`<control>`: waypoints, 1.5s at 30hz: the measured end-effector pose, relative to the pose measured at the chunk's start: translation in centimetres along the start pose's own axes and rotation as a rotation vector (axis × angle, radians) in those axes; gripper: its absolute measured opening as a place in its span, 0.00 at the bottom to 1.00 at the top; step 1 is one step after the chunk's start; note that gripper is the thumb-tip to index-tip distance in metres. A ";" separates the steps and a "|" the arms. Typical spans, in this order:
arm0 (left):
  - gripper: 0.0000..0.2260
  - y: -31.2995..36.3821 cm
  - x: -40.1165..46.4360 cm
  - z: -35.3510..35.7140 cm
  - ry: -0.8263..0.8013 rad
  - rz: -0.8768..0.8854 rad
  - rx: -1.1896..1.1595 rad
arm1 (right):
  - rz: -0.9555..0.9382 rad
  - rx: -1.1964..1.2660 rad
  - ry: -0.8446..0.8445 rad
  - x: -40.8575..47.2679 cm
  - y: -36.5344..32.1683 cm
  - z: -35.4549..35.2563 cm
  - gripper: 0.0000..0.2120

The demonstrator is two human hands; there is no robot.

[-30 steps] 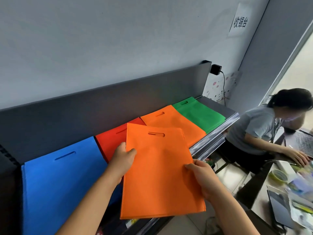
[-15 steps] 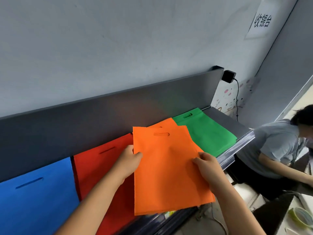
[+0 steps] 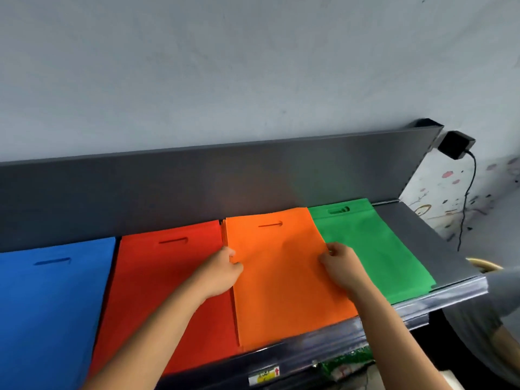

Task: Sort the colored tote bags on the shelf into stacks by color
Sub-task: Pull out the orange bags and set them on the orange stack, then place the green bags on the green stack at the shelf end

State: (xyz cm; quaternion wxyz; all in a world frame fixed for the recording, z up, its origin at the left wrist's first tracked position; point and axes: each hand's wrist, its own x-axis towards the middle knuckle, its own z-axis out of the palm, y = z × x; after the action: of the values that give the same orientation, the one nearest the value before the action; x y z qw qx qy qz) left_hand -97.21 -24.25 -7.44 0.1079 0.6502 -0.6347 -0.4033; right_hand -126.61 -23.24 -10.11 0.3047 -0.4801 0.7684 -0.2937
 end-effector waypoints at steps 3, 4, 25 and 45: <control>0.23 0.1 -0.1 0.6 -0.004 -0.022 0.020 | -0.047 -0.068 -0.003 1.0 0.6 1.1 0.04; 0.22 0.0 -0.1 0.7 -0.001 -0.021 0.020 | -0.053 -0.082 0.000 1.3 0.8 1.5 0.06; 0.07 -19.3 -19.1 -11.2 0.740 -0.275 -0.264 | -0.526 0.086 -0.485 -12.3 -16.4 21.1 0.10; 0.09 -46.9 -49.5 -24.2 1.070 -0.500 -0.395 | -0.600 0.150 -0.996 -47.1 -33.3 45.6 0.06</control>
State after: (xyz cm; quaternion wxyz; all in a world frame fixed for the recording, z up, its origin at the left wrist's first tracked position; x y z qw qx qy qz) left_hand -40.07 19.91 -3.05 0.4314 0.8590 -0.2348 -0.1445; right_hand -57.17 0.50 -5.85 0.5658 -0.7340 0.3400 -0.1598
